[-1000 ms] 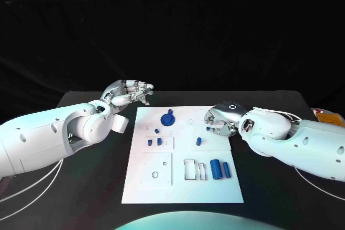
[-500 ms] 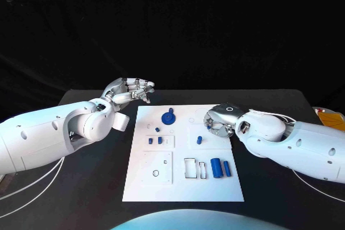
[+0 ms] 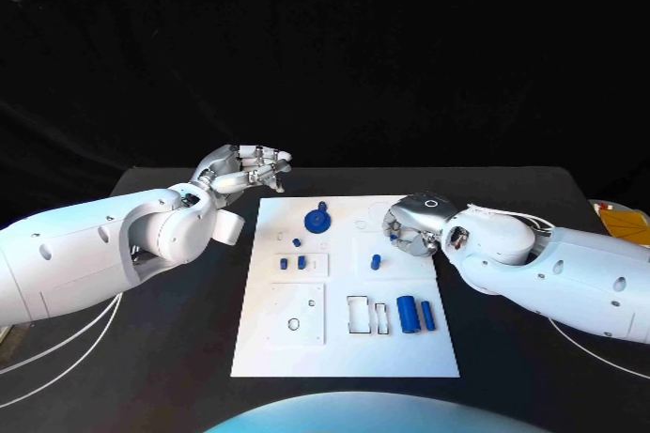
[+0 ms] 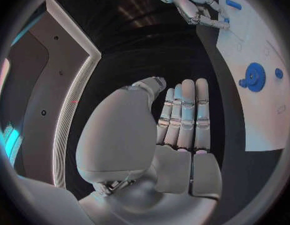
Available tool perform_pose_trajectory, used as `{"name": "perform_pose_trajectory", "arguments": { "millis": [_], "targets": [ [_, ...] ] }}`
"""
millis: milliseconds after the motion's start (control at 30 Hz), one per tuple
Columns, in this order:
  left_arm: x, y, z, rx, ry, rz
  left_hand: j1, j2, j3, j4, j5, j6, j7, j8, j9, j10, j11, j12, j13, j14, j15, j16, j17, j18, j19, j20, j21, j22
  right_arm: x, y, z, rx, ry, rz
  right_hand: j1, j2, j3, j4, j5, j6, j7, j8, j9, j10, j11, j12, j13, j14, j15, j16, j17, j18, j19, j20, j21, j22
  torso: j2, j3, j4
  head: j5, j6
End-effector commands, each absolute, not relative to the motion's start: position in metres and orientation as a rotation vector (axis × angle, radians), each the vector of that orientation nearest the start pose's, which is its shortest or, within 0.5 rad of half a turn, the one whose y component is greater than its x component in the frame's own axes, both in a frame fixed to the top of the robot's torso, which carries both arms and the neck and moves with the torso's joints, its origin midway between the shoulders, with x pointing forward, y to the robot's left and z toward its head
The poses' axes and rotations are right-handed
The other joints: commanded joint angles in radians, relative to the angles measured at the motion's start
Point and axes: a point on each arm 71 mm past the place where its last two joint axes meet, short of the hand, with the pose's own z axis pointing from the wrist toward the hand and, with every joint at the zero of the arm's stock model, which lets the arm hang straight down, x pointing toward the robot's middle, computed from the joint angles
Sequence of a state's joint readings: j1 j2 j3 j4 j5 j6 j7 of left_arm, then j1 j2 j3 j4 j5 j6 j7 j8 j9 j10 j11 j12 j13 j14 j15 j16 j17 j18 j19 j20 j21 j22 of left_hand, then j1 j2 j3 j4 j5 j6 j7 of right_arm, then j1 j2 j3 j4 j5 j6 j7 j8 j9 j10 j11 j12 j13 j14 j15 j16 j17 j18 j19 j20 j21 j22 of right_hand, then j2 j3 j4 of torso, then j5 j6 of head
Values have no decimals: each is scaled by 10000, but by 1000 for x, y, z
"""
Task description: Assemble the parts on the task board
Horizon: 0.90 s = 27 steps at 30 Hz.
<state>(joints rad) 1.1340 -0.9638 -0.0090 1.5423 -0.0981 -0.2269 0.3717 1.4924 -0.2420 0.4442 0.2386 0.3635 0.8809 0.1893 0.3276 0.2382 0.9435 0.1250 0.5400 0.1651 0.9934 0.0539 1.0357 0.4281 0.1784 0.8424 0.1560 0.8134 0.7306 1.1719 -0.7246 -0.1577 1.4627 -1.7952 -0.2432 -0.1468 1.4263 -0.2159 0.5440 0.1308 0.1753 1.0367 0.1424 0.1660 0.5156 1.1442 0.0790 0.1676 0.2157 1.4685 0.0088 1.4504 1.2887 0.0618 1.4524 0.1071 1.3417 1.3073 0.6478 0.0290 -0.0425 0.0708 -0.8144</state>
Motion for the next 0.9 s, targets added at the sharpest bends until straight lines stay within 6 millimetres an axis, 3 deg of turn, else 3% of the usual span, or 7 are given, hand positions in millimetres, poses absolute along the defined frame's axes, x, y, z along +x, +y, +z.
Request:
{"name": "perform_pose_trajectory", "arguments": {
  "millis": [33, 200, 333, 900],
  "targets": [
    [474, 257, -194, -10845, 14787, -15141, 38, 46, -50, 4, -1, -62, 16, -11, -14, -83, -8, 34, 10, -66, 26, -42, -11, 43, 79, 16, -39, -8, 463, -155, -255, -5943, 17432, 4524, 39, 119, 94, -95, -41, 138, -6, 70, 8, 133, -5, -62, -60, 437, -71, 53, -3, -142, 156, -10, 196, 1579, -4, -6, 2, -18, -36],
    [474, 257, -195, -10872, 14831, -15117, 78, 61, -49, -31, 7, -98, 33, -21, -20, -130, 5, 59, 18, -73, 36, -52, -21, 42, 93, 17, -57, -19, 462, -156, -253, -5819, 17105, 4495, 209, 448, 529, -618, -376, 388, -44, 200, 78, 504, -91, -99, -109, 437, -153, 45, -36, -244, 388, -85, 680, 1852, -12, -7, 1, -24, -47],
    [474, 258, -195, -10905, 14857, -15064, 89, 65, -48, -40, 8, -103, 36, -22, -21, -138, 8, 65, 20, -74, 37, -53, -23, 42, 97, 17, -59, -20, 459, -157, -250, -5637, 16796, 4570, 140, 552, 866, -929, -406, 398, -34, 202, 101, 641, -94, -188, -144, 429, -163, 19, -98, -275, 453, -109, 829, 1946, -17, -9, -1, -6, -42],
    [475, 260, -196, -10952, 14906, -14997, 87, 65, -65, -55, 10, -165, 75, -46, -33, -228, 42, 77, 20, -87, 61, -68, -36, 35, 107, 23, -80, -29, 456, -156, -230, -5193, 15925, 5022, -91, 534, 1110, -1142, -436, 403, -17, 196, 117, 687, -79, -311, -189, 428, -150, 8, -129, -290, 479, -105, 900, 2000, -29, -14, -8, -32, 27]
  ]
}}
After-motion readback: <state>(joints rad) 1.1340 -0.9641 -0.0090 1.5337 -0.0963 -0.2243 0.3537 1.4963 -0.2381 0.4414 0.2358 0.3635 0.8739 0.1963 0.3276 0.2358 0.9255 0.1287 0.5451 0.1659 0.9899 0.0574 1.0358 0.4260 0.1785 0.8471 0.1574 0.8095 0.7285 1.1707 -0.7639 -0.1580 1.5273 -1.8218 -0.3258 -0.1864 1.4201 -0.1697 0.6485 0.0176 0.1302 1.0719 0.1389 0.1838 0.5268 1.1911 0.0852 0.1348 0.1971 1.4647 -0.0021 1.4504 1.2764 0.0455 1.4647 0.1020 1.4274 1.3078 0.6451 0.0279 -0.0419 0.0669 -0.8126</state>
